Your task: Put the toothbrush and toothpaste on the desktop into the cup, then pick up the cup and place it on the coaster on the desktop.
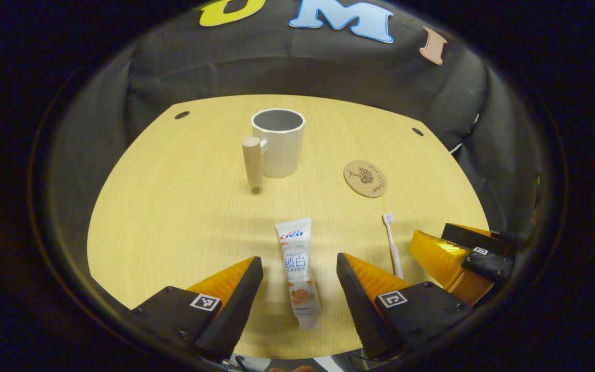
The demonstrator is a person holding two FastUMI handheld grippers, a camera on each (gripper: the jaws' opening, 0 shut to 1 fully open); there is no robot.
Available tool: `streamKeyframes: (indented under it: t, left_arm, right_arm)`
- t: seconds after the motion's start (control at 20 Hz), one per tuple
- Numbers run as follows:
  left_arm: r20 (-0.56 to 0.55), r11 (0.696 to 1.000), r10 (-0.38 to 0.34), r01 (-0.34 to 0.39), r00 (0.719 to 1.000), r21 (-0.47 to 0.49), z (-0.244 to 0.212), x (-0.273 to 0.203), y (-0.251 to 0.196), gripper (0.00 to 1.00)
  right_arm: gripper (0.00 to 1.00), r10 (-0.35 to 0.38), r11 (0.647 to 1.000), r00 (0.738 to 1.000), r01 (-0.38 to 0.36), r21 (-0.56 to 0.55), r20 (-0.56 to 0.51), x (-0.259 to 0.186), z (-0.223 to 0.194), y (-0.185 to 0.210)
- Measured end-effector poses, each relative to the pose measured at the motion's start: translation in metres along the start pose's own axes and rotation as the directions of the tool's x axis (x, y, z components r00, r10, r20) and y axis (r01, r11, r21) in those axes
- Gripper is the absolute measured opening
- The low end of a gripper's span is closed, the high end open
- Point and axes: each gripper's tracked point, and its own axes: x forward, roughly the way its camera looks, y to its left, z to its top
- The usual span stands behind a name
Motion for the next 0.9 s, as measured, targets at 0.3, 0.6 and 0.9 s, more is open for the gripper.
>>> streamKeyframes:
  t: [0.3, 0.6, 0.9]
  left_arm:
    - [-0.099, 1.000, 0.008, -0.010, 0.995, -0.010, -0.022, 0.025, 0.007, 0.95]
    - [-0.168, 0.999, 0.037, -0.039, 0.985, -0.008, -0.034, 0.039, 0.013, 0.95]
    - [-0.183, 0.998, 0.066, -0.064, 0.981, 0.017, -0.033, 0.043, 0.015, 0.92]
  right_arm:
    - [0.94, -0.013, 0.999, 0.992, 0.018, 0.041, -0.125, 0.024, -0.031, -0.003]
    - [0.94, -0.021, 0.998, 0.978, 0.031, 0.046, -0.207, 0.038, -0.051, -0.003]
    - [0.97, -0.045, 0.998, 0.958, 0.054, 0.024, -0.284, 0.039, -0.061, -0.006]
